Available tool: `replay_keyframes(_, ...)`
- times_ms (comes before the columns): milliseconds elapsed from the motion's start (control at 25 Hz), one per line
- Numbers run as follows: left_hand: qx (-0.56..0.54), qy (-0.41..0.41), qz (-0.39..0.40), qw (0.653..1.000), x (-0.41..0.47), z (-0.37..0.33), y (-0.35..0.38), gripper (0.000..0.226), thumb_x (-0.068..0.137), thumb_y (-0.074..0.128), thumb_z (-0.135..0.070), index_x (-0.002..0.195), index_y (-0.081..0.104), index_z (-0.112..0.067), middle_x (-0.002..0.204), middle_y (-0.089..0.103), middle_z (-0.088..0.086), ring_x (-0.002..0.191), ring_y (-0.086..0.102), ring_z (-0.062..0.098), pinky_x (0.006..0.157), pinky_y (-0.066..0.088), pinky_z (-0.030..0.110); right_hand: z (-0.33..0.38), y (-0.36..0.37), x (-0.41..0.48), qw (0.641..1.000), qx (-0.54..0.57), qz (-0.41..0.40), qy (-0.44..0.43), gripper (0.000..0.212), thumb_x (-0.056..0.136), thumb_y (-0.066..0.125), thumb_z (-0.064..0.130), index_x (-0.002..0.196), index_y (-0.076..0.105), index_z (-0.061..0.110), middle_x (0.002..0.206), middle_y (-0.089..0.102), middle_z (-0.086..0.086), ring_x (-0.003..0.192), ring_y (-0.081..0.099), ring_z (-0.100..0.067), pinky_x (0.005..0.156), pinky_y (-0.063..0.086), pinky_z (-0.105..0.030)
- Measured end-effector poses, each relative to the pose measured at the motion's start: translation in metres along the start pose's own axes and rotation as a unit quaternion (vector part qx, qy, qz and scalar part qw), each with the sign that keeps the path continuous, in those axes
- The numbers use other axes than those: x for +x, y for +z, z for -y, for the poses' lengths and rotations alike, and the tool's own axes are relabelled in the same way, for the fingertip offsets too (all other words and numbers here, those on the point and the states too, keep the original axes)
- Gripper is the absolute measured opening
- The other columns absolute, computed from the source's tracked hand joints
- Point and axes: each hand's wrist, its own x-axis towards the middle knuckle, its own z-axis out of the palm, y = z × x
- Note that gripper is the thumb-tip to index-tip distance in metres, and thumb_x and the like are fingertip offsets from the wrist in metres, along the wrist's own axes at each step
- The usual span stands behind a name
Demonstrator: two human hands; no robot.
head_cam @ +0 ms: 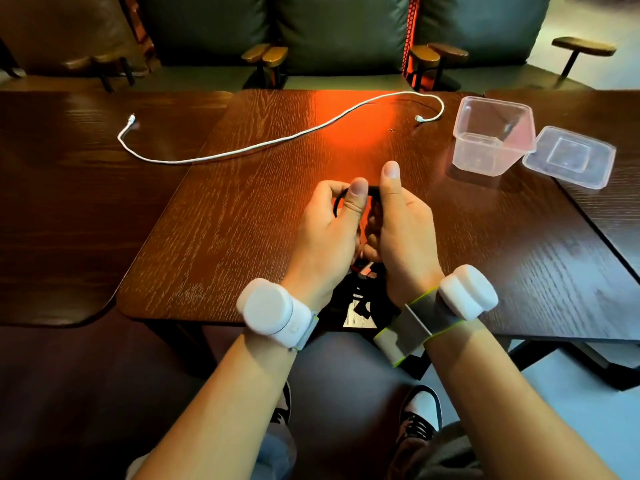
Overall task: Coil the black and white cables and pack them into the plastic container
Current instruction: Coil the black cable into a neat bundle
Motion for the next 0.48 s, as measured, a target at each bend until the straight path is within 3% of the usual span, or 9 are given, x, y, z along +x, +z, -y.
replay_keyframes(120,0.015,-0.008,-0.021,1.0,0.001,0.0,0.003,0.039,0.087,0.05,-0.068,0.077,0.057,-0.032,0.058,0.056,-0.007,0.051,0.053,0.016,0.05,0.043,0.035,-0.006,-0.004,0.002,0.982,-0.159,-0.043,-0.097,0.057,0.098,0.036,0.058,0.065,0.055,0.016,0.054,0.053,0.003,0.054,0.048,-0.017,0.053,0.04,-0.039)
replay_keyframes(240,0.012,-0.036,-0.047,0.998,-0.002,-0.002,0.008,0.056,0.082,0.036,-0.081,0.069,0.061,-0.033,0.058,0.055,-0.008,0.056,0.05,0.022,0.06,0.041,0.046,-0.004,-0.004,-0.003,0.943,-0.269,-0.072,-0.18,0.054,0.098,0.031,0.058,0.064,0.046,0.018,0.053,0.046,0.009,0.057,0.044,-0.016,0.057,0.04,-0.042)
replay_keyframes(320,-0.014,-0.061,-0.042,0.997,-0.002,-0.003,0.009,0.063,0.087,0.031,-0.079,0.064,0.063,-0.029,0.052,0.052,-0.01,0.049,0.046,0.014,0.056,0.039,0.037,0.0,-0.006,-0.005,0.922,-0.318,-0.058,-0.211,0.05,0.096,0.03,0.058,0.063,0.038,0.021,0.054,0.044,0.008,0.058,0.045,-0.024,0.056,0.041,-0.046)
replay_keyframes(480,-0.138,-0.185,0.002,0.973,-0.004,-0.013,0.007,0.071,0.096,0.039,-0.068,0.045,0.057,-0.022,0.038,0.038,-0.007,0.029,0.032,0.007,0.034,0.026,0.014,0.008,-0.012,-0.004,0.874,-0.42,-0.029,-0.243,0.057,0.096,0.025,0.059,0.071,0.049,0.014,0.063,0.06,-0.005,0.065,0.057,-0.039,0.058,0.046,-0.051)
